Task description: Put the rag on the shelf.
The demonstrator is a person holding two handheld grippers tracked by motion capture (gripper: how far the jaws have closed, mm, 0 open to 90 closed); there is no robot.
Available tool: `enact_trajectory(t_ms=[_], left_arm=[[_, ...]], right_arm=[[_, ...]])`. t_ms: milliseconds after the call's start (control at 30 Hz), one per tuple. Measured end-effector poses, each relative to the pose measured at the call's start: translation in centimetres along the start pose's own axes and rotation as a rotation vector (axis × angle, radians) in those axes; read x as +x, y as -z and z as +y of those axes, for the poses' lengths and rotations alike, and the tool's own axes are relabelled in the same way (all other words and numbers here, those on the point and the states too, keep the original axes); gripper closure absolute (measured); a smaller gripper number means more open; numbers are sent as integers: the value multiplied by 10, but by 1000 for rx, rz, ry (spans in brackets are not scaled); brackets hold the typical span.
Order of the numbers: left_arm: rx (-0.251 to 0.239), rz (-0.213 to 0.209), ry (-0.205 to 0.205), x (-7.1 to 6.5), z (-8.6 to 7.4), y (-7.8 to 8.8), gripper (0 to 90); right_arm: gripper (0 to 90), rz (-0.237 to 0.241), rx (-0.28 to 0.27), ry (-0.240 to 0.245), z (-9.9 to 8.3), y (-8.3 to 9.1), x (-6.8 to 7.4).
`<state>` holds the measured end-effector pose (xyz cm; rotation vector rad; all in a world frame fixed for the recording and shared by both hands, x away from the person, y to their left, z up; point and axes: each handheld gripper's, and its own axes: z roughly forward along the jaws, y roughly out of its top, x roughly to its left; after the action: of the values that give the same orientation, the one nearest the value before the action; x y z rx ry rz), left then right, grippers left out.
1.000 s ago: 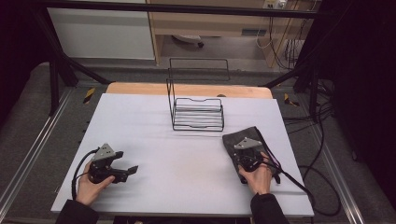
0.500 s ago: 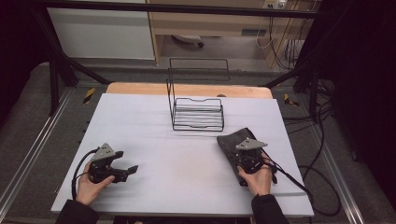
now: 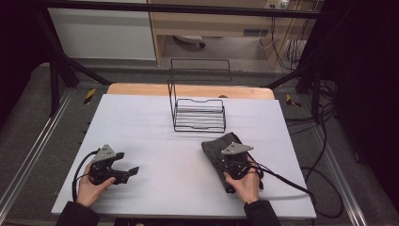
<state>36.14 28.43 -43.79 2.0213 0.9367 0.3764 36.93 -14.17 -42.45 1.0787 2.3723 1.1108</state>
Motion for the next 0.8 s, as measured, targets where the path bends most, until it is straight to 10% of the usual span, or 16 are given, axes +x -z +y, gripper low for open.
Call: enact_trajectory(t_ms=[800], left_arm=[[1,2,2,0,0,0,121]], right_arm=[[839,104,-2,-6,27,-36,52]])
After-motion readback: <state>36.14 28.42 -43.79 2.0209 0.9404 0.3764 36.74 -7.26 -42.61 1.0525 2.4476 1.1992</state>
